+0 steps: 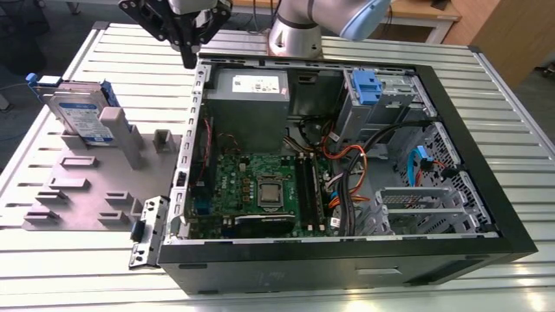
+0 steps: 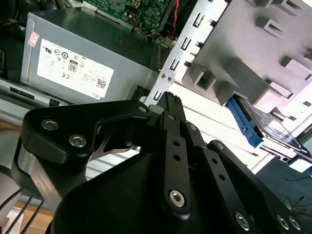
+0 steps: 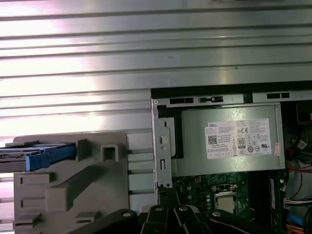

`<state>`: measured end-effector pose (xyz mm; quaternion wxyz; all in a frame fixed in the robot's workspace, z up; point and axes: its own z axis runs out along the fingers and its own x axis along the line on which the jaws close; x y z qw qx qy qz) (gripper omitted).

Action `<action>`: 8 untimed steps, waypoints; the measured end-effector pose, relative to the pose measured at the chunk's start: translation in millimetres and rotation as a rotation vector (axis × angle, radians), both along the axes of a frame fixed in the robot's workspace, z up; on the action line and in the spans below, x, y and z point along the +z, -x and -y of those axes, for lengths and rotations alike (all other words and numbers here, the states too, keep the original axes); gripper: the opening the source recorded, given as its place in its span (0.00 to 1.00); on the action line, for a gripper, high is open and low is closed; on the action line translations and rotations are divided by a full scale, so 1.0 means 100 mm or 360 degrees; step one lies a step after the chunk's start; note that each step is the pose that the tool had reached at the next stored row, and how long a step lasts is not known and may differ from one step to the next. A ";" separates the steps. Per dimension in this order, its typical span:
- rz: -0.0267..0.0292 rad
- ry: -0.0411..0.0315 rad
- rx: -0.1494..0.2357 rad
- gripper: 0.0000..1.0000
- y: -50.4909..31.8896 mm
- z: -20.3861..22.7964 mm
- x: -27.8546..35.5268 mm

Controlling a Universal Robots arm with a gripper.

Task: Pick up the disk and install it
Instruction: 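Reach for the disk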

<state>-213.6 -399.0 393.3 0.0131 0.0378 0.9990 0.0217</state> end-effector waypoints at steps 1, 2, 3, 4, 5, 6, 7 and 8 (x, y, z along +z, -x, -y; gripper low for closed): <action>0.00001 0.0000 0.0000 0.11 0.016 0.000 0.000; 0.00002 0.0000 0.0000 0.11 0.034 0.000 -0.001; 0.00002 0.0000 0.0000 0.11 0.052 0.000 0.000; 0.00002 0.0000 0.0000 0.11 0.071 0.000 0.000; 0.00003 0.0000 0.0000 0.11 0.089 0.000 0.000; 0.00002 0.0000 0.0000 0.11 0.108 0.000 0.000; 0.00003 0.0000 0.0000 0.11 0.129 0.000 -0.001; 0.00002 0.0000 0.0000 0.11 0.148 0.000 0.000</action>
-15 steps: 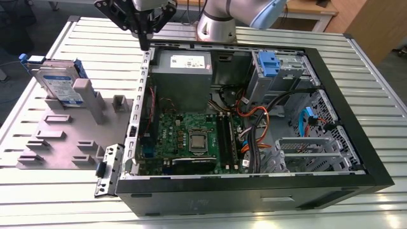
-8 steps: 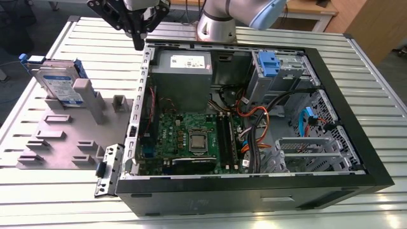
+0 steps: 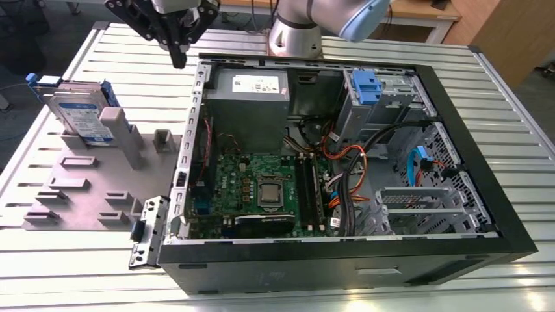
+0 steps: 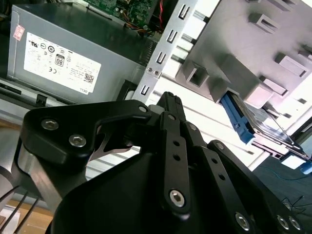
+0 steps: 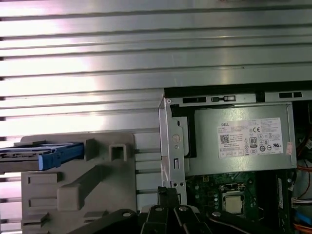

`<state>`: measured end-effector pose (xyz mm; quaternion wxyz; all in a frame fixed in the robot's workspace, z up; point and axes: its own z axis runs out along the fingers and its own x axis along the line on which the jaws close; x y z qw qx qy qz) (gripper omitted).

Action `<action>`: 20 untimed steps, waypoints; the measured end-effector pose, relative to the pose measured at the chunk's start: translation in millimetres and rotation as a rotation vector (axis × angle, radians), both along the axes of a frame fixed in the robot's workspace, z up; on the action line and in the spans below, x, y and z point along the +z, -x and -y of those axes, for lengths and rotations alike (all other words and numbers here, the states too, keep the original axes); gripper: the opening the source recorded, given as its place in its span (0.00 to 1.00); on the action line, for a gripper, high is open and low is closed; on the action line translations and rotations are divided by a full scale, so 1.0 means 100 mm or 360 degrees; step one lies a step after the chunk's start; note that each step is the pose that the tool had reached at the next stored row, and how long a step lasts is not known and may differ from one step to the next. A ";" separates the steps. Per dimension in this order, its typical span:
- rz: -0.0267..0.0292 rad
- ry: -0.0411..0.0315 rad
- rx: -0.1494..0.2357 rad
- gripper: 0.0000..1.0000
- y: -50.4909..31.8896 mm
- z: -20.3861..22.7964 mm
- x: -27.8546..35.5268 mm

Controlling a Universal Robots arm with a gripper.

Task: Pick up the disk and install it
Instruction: 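Reach for the disk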

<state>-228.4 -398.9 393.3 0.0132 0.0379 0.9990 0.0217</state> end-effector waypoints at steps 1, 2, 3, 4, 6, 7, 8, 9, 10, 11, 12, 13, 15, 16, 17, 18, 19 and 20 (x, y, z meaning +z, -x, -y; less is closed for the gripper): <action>0.00000 0.0000 0.0000 0.11 0.018 0.000 0.000; 0.00001 0.0000 0.0000 0.11 0.037 0.000 0.000; 0.00001 0.0000 0.0000 0.11 0.056 0.000 0.000; 0.00001 0.0000 0.0000 0.11 0.075 0.000 0.000; 0.00003 0.0000 0.0000 0.11 0.112 0.000 0.000; 0.00002 0.0000 0.0000 0.11 0.128 0.000 0.000; 0.00003 0.0000 0.0000 0.11 0.145 0.000 0.000; 0.00003 0.0000 0.0000 0.11 0.161 0.000 0.000; 0.00003 0.0000 0.0000 0.11 0.177 0.000 0.000; 0.00004 0.0000 0.0000 0.11 0.192 0.000 -0.001; 0.00003 0.0000 0.0000 0.11 0.210 0.000 0.000; 0.00003 0.0000 0.0000 0.11 0.227 0.000 0.000; 0.00002 0.0000 0.0000 0.11 0.263 0.000 0.000; 0.00002 0.0000 0.0000 0.11 0.282 0.000 0.000; 0.00003 0.0000 0.0000 0.11 0.304 0.000 0.000; 0.00004 0.0000 0.0000 0.11 0.325 0.000 0.000; 0.00004 0.0000 0.0000 0.11 0.346 0.000 -0.001; 0.00004 0.0000 0.0000 0.11 0.365 0.000 -0.001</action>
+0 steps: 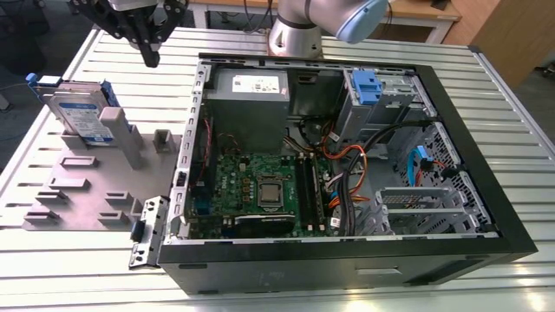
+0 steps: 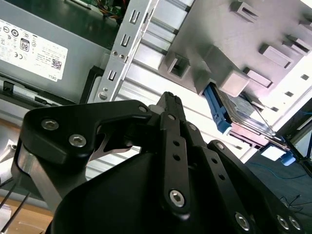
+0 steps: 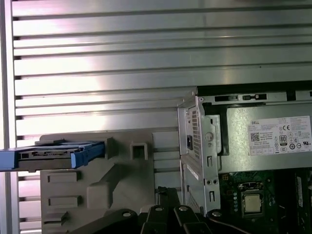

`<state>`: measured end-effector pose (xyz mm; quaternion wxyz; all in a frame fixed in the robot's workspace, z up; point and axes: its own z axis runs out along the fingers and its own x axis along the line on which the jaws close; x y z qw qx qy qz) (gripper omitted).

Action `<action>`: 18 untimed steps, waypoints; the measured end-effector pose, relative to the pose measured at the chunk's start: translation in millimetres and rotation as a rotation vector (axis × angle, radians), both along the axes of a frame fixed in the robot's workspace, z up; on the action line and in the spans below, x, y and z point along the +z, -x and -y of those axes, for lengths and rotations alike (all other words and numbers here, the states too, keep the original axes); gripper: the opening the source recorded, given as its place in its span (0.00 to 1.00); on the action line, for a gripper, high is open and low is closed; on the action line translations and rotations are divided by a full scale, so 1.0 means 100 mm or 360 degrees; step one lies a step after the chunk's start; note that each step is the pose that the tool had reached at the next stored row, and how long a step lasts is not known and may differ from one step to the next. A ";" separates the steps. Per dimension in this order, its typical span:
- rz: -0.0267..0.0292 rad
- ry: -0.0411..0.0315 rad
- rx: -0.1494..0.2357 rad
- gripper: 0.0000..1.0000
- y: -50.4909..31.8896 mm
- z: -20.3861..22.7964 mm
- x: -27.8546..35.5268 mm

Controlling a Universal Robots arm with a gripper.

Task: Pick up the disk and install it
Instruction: 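Reach for the disk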

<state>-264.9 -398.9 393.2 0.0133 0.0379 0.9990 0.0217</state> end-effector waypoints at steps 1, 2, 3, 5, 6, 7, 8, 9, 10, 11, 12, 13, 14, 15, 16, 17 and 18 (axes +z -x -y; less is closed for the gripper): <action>0.00000 0.0000 0.0000 0.11 0.014 0.000 0.000; 0.00000 0.0000 0.0000 0.11 0.027 0.000 0.000; 0.00000 0.0000 0.0000 0.11 0.034 0.000 0.000; 0.00001 0.0000 0.0000 0.11 0.057 0.000 0.000; 0.00000 0.0000 0.0000 0.11 0.078 0.000 0.000; 0.00000 0.0000 0.0000 0.11 0.079 0.000 0.000; 0.00000 0.0000 0.0000 0.11 0.080 0.000 0.000; 0.00000 0.0000 0.0000 0.11 0.080 0.000 0.000; 0.00001 0.0000 0.0000 0.11 0.081 0.000 0.000; 0.00000 0.0000 0.0000 0.11 0.082 0.000 0.000; 0.00000 0.0000 0.0000 0.11 0.083 0.000 0.000; 0.00000 0.0000 0.0000 0.11 0.084 0.000 0.000; 0.00000 0.0000 0.0000 0.11 0.084 0.000 0.000; 0.00000 0.0000 0.0000 0.11 0.087 0.000 0.000; 0.00000 0.0000 0.0000 0.11 0.093 0.000 -0.001; -0.00001 0.0000 0.0000 0.11 0.103 0.000 -0.001; 0.00000 0.0000 0.0000 0.11 0.115 0.000 -0.002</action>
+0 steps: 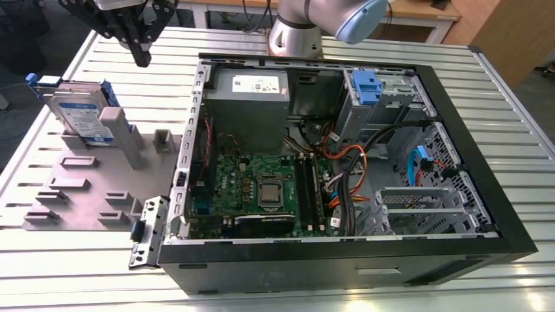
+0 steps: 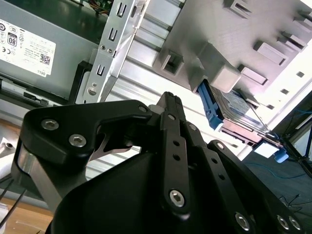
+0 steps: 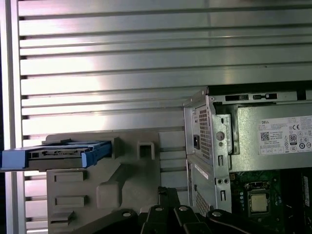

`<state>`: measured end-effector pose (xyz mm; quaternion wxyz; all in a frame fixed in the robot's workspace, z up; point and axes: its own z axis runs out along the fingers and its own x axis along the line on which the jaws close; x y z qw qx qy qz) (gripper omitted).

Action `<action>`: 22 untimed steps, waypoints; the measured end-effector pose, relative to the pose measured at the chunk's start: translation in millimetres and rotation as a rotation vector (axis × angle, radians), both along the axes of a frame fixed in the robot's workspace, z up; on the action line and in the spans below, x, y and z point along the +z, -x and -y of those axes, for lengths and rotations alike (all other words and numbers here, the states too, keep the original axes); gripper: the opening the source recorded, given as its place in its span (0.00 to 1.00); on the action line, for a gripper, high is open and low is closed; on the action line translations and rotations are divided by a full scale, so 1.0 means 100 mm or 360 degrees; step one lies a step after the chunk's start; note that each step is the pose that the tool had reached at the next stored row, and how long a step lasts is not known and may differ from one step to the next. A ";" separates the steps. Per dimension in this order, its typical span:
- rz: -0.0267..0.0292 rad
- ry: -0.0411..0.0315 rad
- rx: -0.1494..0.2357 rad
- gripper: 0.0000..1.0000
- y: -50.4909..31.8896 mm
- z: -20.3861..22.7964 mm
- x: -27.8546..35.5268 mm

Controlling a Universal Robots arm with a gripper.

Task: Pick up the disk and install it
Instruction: 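Reach for the disk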

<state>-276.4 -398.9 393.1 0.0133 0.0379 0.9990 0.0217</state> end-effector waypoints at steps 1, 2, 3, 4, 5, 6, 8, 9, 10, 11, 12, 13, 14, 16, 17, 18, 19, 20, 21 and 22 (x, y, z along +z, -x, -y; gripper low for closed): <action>-0.00001 0.0000 0.0000 0.11 0.015 0.000 -0.001; -0.00001 0.0000 0.0000 0.11 0.030 0.000 -0.001; 0.00000 0.0000 0.0000 0.11 0.045 0.000 -0.003; 0.00000 0.0000 0.0000 0.11 0.061 0.000 -0.005; -0.00001 0.0000 0.0000 0.11 0.078 0.000 -0.007; 0.00000 0.0000 0.0000 0.11 0.097 0.000 -0.010; 0.00000 0.0000 0.0000 0.11 0.133 -0.001 -0.015; 0.00000 0.0000 0.0000 0.11 0.149 -0.001 -0.019; 0.00000 0.0000 0.0000 0.11 0.166 -0.002 -0.024; 0.00000 0.0000 0.0000 0.11 0.184 -0.003 -0.029; 0.00001 0.0000 0.0000 0.11 0.205 -0.005 -0.035; -0.00002 0.0000 0.0000 0.11 0.224 -0.006 -0.041; -0.00001 0.0000 0.0000 0.11 0.242 -0.008 -0.048; 0.00001 0.0000 0.0000 0.11 0.276 -0.012 -0.063; 0.00001 0.0000 0.0000 0.11 0.293 -0.013 -0.070; 0.00001 0.0000 0.0000 0.11 0.311 -0.015 -0.077; 0.00000 0.0000 0.0000 0.11 0.331 -0.017 -0.085; 0.00000 0.0000 0.0000 0.11 0.349 -0.019 -0.092; 0.00000 0.0000 0.0000 0.11 0.366 -0.021 -0.098; 0.00000 0.0000 0.0000 0.11 0.383 -0.022 -0.104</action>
